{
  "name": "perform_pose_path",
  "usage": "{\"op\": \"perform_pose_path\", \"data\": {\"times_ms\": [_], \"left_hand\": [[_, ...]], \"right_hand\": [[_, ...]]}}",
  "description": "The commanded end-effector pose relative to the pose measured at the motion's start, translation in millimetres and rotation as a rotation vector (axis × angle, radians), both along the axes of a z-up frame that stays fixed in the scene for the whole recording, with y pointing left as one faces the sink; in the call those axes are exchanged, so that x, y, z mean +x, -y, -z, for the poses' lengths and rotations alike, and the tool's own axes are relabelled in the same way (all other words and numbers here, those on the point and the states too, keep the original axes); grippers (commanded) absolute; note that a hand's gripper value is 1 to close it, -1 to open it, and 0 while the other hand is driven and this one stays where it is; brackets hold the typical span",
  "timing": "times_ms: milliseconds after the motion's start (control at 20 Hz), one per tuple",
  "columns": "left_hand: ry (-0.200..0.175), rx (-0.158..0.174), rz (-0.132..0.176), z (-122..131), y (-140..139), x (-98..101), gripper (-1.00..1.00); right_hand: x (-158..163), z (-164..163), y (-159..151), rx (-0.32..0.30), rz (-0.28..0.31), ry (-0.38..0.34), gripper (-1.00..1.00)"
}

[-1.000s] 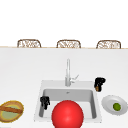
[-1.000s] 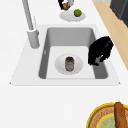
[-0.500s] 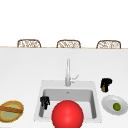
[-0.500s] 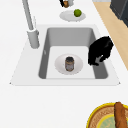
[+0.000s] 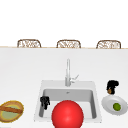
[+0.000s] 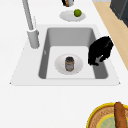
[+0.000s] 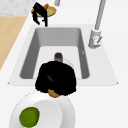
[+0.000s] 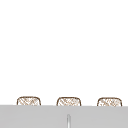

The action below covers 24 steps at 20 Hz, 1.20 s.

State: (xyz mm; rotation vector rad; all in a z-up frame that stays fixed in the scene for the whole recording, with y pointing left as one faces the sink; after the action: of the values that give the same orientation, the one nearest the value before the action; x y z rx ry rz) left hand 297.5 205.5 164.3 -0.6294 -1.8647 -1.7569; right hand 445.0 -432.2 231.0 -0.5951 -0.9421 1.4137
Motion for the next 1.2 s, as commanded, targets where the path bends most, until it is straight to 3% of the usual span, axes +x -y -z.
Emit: {"op": "perform_pose_path", "data": {"times_ms": [0, 350, 550, 900, 1150], "left_hand": [[0.000, 0.000, 0.000, 0.0, 0.0, 0.0, 0.00], [0.000, 0.000, 0.000, 0.0, 0.0, 0.0, 0.00], [0.000, 0.000, 0.000, 0.0, 0.0, 0.0, 0.00], [0.000, 0.000, 0.000, 0.0, 0.0, 0.0, 0.00], [0.000, 0.000, 0.000, 0.0, 0.0, 0.0, 0.00]], "right_hand": [[-8.5, 5.7, 11.4, 0.013, -0.002, -0.013, 1.00], [-11.1, 41.0, 12.5, -0.043, -0.009, -0.007, 1.00], [-11.7, 63.3, 19.2, -0.033, -0.005, 0.042, 1.00], [-14.7, 83.3, 23.9, -0.031, 0.005, 0.000, 1.00], [-6.0, 103.4, 24.2, -0.036, 0.000, 0.016, 1.00]]}}
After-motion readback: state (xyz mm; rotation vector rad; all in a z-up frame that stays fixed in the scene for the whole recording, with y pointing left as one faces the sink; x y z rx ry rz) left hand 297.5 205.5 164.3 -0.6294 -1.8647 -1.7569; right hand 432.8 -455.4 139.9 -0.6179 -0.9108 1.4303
